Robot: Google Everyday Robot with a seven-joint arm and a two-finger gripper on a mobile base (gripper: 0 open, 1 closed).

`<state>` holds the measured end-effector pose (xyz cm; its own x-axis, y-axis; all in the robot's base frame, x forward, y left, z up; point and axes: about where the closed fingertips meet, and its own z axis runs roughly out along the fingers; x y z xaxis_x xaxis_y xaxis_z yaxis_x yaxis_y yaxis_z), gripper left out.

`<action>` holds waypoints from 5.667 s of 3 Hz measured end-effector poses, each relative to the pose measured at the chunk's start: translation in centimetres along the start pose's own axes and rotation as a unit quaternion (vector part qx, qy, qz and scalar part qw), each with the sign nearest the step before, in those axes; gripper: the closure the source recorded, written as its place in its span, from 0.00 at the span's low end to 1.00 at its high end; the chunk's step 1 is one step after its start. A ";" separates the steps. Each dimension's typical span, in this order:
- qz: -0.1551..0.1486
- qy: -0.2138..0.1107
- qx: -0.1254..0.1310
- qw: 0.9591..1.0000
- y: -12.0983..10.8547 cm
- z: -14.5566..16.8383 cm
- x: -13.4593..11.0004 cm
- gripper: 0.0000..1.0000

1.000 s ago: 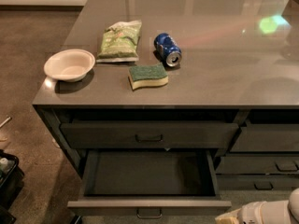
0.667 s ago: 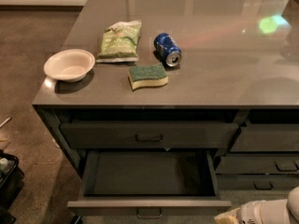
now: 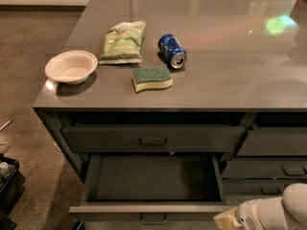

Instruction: Close middle drawer

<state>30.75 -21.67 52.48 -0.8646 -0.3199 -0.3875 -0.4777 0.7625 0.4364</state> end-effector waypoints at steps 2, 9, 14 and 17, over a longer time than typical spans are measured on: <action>-0.042 0.009 -0.038 0.998 -1.7 5.0 1.0 1.00; -0.011 -0.089 0.063 0.994 -6.6 10.1 -3.4 1.00; -0.061 -0.153 0.114 0.980 -7.0 11.5 -12.0 1.00; -0.046 -0.125 0.110 0.985 -7.6 14.0 -10.1 1.00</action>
Offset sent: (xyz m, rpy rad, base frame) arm 0.0013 0.0144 -0.0833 0.0802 0.0097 0.1437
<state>45.28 -16.35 41.68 -0.7398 -0.2660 -0.6180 -0.4837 0.8488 0.2137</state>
